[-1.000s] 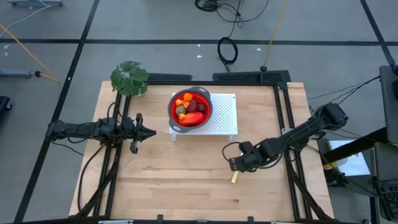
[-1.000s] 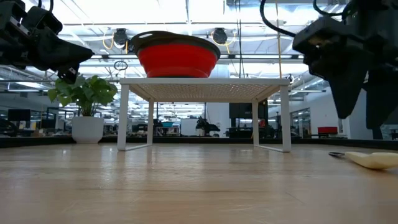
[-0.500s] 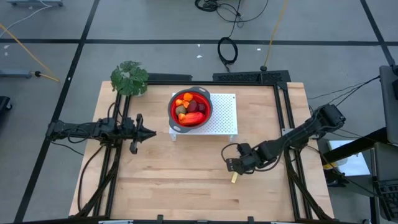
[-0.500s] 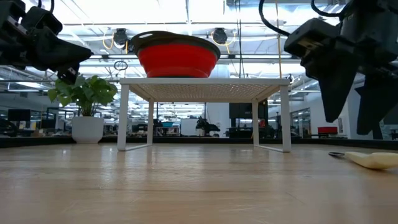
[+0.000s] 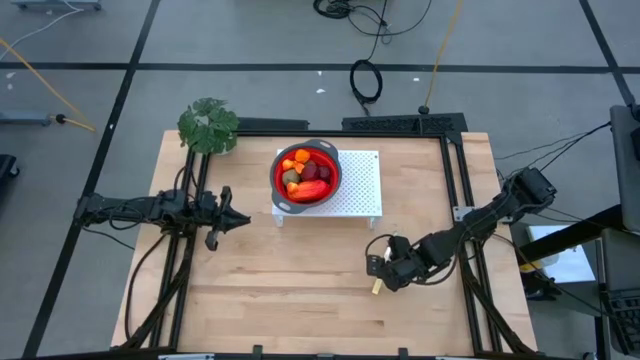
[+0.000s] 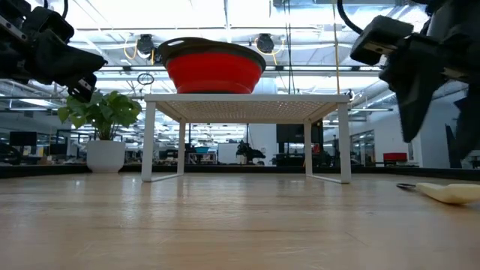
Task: Pick & Place Fruit
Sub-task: Put the yellow knife on of the shelf
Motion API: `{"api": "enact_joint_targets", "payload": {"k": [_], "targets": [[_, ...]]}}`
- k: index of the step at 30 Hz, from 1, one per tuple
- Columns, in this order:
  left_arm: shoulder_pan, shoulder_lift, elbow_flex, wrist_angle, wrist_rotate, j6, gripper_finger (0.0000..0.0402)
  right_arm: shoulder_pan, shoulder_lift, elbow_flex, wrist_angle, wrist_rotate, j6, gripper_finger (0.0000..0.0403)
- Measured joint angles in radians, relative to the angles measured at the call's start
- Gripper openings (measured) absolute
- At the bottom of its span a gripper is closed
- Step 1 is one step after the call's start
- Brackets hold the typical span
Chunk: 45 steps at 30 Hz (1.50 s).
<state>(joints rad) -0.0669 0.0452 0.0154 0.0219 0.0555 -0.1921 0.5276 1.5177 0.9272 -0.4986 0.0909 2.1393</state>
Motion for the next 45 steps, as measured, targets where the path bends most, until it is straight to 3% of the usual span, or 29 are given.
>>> {"api": "enact_joint_targets", "payload": {"k": [4,23,30,35,45], "targets": [[0.000,0.000,0.000,0.001,0.001,0.003,0.0019,0.000,0.000,0.000,0.001,0.044,0.022,0.0196],[0.000,0.000,0.000,0.005,0.032,0.006,0.0019,0.000,0.184,0.004,0.066,0.031,0.069,0.0196],[0.000,0.000,0.000,0.005,0.032,0.006,0.0019,0.005,0.197,0.004,0.036,0.018,0.121,0.0195],[0.000,0.000,0.000,0.005,0.032,0.006,0.0019,0.004,0.198,0.003,0.031,0.013,0.134,0.0166],[0.000,0.000,0.000,0.005,0.032,0.014,0.0019,0.005,0.198,0.002,0.020,0.010,0.141,0.0069]]}}
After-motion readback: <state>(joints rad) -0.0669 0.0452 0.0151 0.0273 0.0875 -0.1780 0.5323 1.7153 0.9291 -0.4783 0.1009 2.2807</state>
